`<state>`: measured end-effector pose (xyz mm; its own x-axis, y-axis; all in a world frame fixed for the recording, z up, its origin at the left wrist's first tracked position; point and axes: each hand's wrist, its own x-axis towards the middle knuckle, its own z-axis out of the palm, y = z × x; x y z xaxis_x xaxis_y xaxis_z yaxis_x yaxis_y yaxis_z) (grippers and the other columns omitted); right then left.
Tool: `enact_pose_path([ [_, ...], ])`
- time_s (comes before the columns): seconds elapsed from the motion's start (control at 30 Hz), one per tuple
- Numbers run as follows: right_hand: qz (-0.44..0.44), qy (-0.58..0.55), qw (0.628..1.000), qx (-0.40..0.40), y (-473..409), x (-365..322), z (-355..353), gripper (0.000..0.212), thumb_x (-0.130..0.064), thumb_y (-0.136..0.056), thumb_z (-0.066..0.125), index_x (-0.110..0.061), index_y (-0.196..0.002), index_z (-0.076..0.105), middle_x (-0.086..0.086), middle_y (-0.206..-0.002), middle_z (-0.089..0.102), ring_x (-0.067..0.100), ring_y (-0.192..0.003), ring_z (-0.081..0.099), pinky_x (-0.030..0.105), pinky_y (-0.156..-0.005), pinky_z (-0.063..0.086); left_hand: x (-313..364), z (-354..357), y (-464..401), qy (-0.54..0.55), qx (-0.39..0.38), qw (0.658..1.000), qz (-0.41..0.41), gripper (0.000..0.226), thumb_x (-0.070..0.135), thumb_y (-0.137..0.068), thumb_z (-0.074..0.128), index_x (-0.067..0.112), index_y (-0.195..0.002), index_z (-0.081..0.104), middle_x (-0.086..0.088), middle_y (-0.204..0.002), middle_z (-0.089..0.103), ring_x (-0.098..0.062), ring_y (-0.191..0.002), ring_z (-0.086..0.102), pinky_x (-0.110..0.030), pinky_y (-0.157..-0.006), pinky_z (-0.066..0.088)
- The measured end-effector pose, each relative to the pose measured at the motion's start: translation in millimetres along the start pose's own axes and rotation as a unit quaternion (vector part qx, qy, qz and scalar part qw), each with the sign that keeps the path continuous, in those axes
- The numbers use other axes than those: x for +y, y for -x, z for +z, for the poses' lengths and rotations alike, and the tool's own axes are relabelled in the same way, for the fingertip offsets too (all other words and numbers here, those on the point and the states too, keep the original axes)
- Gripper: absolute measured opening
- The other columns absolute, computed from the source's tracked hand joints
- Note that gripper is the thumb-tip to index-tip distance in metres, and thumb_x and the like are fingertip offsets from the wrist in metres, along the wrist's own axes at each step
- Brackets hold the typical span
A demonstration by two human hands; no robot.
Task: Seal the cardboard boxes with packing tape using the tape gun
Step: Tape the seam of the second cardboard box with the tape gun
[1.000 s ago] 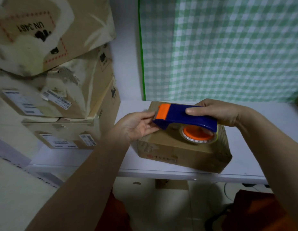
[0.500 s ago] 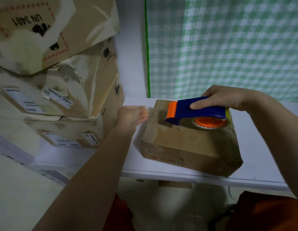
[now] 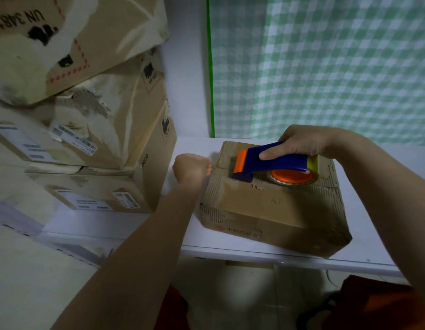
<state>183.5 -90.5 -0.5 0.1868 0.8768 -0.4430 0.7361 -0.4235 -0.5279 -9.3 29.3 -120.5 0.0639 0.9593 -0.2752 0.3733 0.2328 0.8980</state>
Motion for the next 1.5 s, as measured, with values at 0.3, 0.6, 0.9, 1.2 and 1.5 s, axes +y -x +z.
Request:
enact_pose_path([
  [0.3, 0.002, -0.013, 1.000, -0.014, -6, 9, 3, 0.084, -0.064, -0.057, 0.065, 0.007, -0.102, 0.066, 0.020, -0.084, 0.068, 0.019, -0.063, 0.059, 0.026, -0.060, 0.044, -14, 4, 16, -0.154, 0.027, 0.984, 0.080, 0.025, 0.035, -0.086, 0.068, 0.011, -0.082, 0.074, -0.003, -0.076, 0.069, -0.021, -0.071, 0.063, -0.027, -0.062, 0.045],
  [0.6, 0.006, 0.003, 1.000, -0.009, -2, 7, 3, 0.063, -0.063, -0.060, 0.065, -0.003, -0.082, 0.064, 0.008, -0.067, 0.061, 0.014, -0.053, 0.054, 0.024, -0.058, 0.041, -23, -2, 14, -0.255, -0.092, 0.962, -0.028, 0.038, 0.025, -0.091, 0.063, -0.010, -0.106, 0.057, -0.019, -0.098, 0.061, -0.031, -0.085, 0.058, -0.035, -0.066, 0.044],
  [0.9, -0.002, -0.004, 1.000, -0.002, 3, 9, 4, 0.063, -0.067, -0.056, 0.061, -0.007, -0.075, 0.062, 0.003, -0.061, 0.062, 0.013, -0.051, 0.055, 0.023, -0.059, 0.042, -11, -2, 51, -0.326, -0.178, 0.835, 0.406, 0.047, 0.025, -0.104, 0.032, 0.010, -0.149, 0.029, -0.005, -0.155, 0.028, -0.016, -0.145, 0.019, -0.034, -0.119, 0.008],
  [1.2, 0.006, -0.010, 1.000, -0.005, 2, 15, 2, 0.051, -0.057, -0.073, 0.066, -0.007, -0.080, 0.064, 0.007, -0.074, 0.066, 0.018, -0.062, 0.060, 0.025, -0.062, 0.046, -10, -7, 59, -0.529, -0.245, 0.749, 0.316, 0.131, 0.091, -0.061, 0.037, 0.012, -0.150, -0.017, -0.003, -0.158, -0.022, -0.013, -0.144, -0.022, -0.041, -0.120, -0.005],
  [1.5, 0.059, 0.025, 0.998, -0.024, 31, 56, -26, 0.086, -0.071, -0.048, 0.072, -0.001, -0.097, 0.066, 0.015, -0.084, 0.071, 0.021, -0.062, 0.065, 0.025, -0.055, 0.051, -9, -3, 59, -0.536, -0.251, 0.751, 0.293, 0.135, 0.092, -0.055, 0.038, 0.013, -0.151, -0.016, -0.002, -0.157, -0.024, -0.014, -0.145, -0.017, -0.039, -0.119, -0.007],
])
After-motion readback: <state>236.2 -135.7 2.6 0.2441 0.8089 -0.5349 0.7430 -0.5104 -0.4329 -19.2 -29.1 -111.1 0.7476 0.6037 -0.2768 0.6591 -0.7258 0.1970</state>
